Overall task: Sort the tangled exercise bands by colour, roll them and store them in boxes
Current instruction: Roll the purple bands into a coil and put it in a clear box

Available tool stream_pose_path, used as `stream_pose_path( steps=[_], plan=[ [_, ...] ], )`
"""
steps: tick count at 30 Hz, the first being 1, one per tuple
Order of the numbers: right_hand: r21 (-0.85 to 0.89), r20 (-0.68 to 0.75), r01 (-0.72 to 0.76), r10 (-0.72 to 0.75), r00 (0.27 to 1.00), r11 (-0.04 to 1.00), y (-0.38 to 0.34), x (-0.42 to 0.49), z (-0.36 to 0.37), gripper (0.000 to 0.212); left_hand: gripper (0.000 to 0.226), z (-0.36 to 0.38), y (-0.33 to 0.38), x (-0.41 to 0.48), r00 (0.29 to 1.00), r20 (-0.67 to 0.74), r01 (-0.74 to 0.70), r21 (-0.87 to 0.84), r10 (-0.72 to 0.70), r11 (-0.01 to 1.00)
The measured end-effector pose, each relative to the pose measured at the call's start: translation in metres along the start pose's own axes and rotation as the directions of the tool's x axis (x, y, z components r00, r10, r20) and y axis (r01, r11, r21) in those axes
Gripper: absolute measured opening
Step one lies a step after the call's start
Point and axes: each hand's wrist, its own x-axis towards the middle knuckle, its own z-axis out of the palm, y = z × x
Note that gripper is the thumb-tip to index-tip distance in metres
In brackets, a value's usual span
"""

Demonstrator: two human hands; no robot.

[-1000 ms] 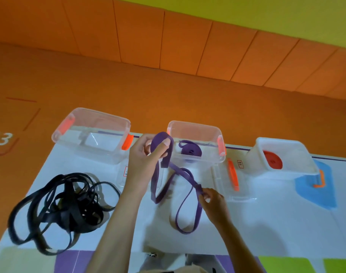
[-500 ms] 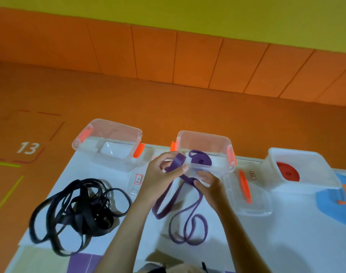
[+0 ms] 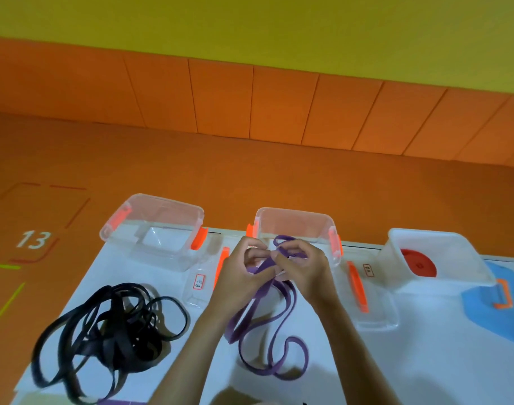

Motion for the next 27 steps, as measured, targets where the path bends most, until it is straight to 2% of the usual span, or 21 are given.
stream_pose_path(
  steps=[1, 3, 6, 8, 10, 12, 17, 20, 23, 27],
  plan=[
    [0.034, -0.028, -0.041, 0.042, 0.999, 0.999, -0.003, 0.001, 0.000, 0.027, 0.039, 0.002, -0.001, -0.001, 1.000, -0.010, -0.015, -0.026, 0.015, 1.000],
    [0.209, -0.052, -0.132, 0.146, 0.988, 0.969, -0.009, 0.002, 0.000, 0.033, 0.034, 0.003, -0.001, -0.005, 0.996, -0.060, -0.063, -0.041, 0.061, 0.997],
    [0.417, -0.082, -0.207, 0.264, 0.961, 0.885, -0.020, 0.001, 0.002, 0.027, 0.037, -0.001, 0.006, -0.008, 0.988, -0.084, -0.130, -0.015, 0.128, 0.991],
    [0.511, -0.050, -0.252, 0.320, 0.946, 0.822, -0.027, -0.003, 0.004, 0.020, 0.038, -0.004, 0.011, -0.009, 0.976, -0.086, -0.193, 0.073, 0.199, 0.979],
    [0.564, -0.021, -0.274, 0.345, 0.939, 0.779, -0.030, -0.006, 0.007, 0.018, 0.034, -0.007, 0.018, -0.010, 0.952, -0.106, -0.263, 0.199, 0.288, 0.944],
    [0.593, -0.013, -0.281, 0.358, 0.934, 0.754, -0.033, -0.008, 0.010, 0.019, 0.031, -0.009, 0.023, -0.011, 0.931, -0.118, -0.309, 0.254, 0.347, 0.916],
    [0.709, 0.113, -0.324, 0.351, 0.929, 0.627, -0.035, -0.013, 0.013, 0.021, 0.025, -0.008, 0.022, -0.013, 0.929, -0.192, -0.294, 0.136, 0.317, 0.946],
    [0.701, 0.193, -0.403, 0.387, 0.902, 0.589, -0.035, -0.015, 0.015, 0.025, 0.027, -0.009, 0.027, -0.014, 0.915, -0.237, -0.319, 0.066, 0.326, 0.945],
    [0.593, 0.252, -0.477, 0.413, 0.875, 0.649, -0.035, -0.016, 0.018, 0.022, 0.023, -0.013, 0.026, -0.016, 0.908, -0.244, -0.335, 0.062, 0.340, 0.940],
    [0.504, 0.216, -0.440, 0.384, 0.897, 0.743, -0.036, -0.018, 0.020, 0.024, 0.024, -0.013, 0.020, -0.020, 0.914, -0.232, -0.322, 0.084, 0.333, 0.943]
  ],
)
